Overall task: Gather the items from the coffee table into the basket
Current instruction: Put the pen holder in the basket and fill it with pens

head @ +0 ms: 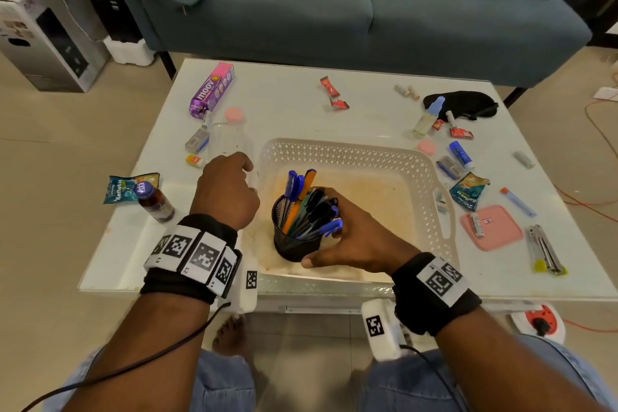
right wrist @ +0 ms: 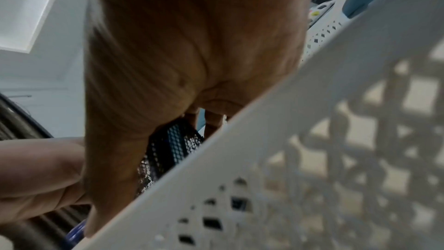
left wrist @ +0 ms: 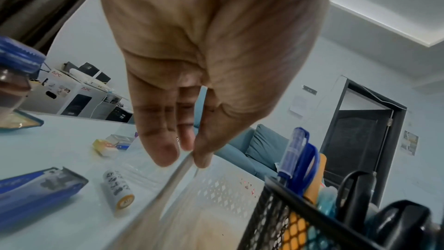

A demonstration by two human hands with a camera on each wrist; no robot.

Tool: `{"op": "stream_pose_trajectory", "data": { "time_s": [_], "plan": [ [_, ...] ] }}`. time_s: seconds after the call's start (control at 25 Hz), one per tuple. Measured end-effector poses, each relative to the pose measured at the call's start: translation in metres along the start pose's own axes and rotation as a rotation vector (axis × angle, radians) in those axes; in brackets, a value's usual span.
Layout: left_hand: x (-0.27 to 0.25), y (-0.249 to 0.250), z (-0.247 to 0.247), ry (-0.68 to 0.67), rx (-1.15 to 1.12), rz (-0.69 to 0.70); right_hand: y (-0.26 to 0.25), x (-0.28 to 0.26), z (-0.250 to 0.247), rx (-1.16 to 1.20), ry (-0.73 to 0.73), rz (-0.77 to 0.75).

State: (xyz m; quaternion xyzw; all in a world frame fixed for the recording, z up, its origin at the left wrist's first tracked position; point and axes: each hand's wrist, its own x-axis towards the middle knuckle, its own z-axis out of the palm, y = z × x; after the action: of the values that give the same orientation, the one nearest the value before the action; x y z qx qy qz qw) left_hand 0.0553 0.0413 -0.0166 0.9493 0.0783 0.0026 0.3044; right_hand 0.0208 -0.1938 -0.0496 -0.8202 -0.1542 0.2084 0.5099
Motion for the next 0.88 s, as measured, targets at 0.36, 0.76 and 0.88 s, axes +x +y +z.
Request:
{"op": "stream_pose_trajectory", "data": {
  "time_s": [0.36, 0.76, 0.88],
  "plan": [
    [0.005, -0.005, 0.006, -0.041, 0.009, -0.066, -0.004, 0.008, -0.019, 0.023, 0.368, -0.058],
    [0.004, -0.004, 0.008, -0.035, 0.032, -0.033, 0.037, 0.004, -0.095, -0.109, 0.798, 0.170],
    [0.003, -0.002, 0.008, -0.028, 0.042, -0.037, 0.040, 0.008, -0.092, -0.068, 0.820, 0.209]
  ]
}}
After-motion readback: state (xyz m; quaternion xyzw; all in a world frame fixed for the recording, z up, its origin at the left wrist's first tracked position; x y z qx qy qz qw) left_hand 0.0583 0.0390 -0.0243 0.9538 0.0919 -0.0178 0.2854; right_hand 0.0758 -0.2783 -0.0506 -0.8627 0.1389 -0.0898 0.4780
